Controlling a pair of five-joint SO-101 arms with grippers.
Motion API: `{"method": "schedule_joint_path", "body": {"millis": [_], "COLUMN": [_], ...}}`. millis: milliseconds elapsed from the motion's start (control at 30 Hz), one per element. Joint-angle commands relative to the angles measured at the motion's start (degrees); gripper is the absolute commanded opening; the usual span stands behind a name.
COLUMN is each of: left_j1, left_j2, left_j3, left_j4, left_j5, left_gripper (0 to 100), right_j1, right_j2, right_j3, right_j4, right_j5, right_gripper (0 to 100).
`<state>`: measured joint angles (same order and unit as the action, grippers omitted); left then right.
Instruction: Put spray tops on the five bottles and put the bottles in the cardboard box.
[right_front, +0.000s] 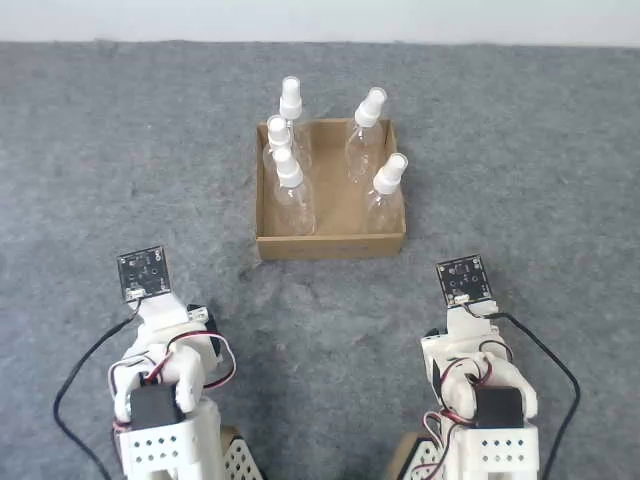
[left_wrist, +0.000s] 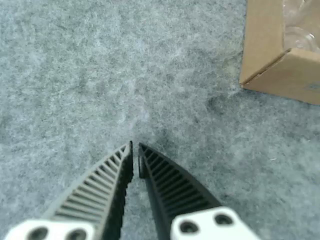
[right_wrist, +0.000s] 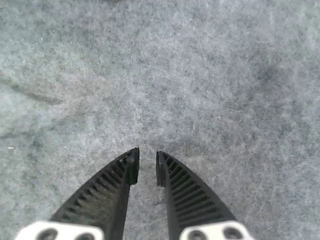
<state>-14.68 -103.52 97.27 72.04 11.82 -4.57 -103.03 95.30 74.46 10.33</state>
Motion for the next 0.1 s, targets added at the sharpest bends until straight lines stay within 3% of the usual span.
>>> {"method": "schedule_joint_path", "body": {"millis": [0,67], "left_j1": [-0.3,-0.3], "left_j2": [-1.1,-1.1], "left_j3": [-0.7,-0.7], "left_j4": [0.3,0.3], "left_j5": [-0.4,-0.4], "left_gripper": [1,1], "right_j1": [0.4,0.4], "right_j2": [-0.8,-0.8], "right_j3": [1.1,1.1], "right_j4": [0.5,0.5], "right_j5": [0.5,0.5], "right_gripper": [0.7,0.7]}}
